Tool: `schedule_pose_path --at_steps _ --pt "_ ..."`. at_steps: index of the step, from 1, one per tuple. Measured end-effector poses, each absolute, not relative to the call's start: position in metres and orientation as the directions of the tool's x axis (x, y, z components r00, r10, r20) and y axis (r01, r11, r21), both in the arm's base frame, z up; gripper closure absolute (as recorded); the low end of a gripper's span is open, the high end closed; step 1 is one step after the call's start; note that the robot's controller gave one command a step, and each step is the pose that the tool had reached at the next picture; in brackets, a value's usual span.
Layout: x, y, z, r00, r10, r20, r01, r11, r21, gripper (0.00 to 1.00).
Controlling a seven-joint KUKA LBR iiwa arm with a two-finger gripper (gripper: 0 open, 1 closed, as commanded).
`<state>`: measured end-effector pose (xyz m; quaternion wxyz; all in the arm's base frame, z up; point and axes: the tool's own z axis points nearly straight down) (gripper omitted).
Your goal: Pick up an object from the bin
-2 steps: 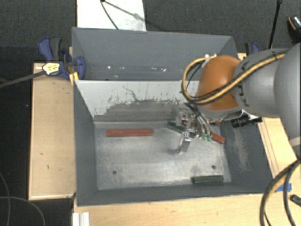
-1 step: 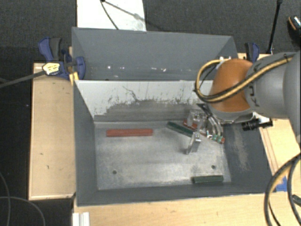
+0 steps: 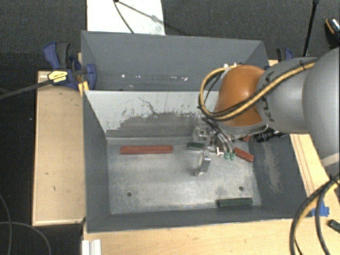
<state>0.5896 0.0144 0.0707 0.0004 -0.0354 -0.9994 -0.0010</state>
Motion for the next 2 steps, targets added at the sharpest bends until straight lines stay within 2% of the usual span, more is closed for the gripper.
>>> schedule_pose_path --at_steps 1,2 --pt "0.59 0.012 0.071 -0.997 0.074 0.001 0.074 0.997 0.001 1.0" --pt "0.595 0.01 0.211 -0.996 0.088 -0.012 0.088 0.996 0.002 1.0"
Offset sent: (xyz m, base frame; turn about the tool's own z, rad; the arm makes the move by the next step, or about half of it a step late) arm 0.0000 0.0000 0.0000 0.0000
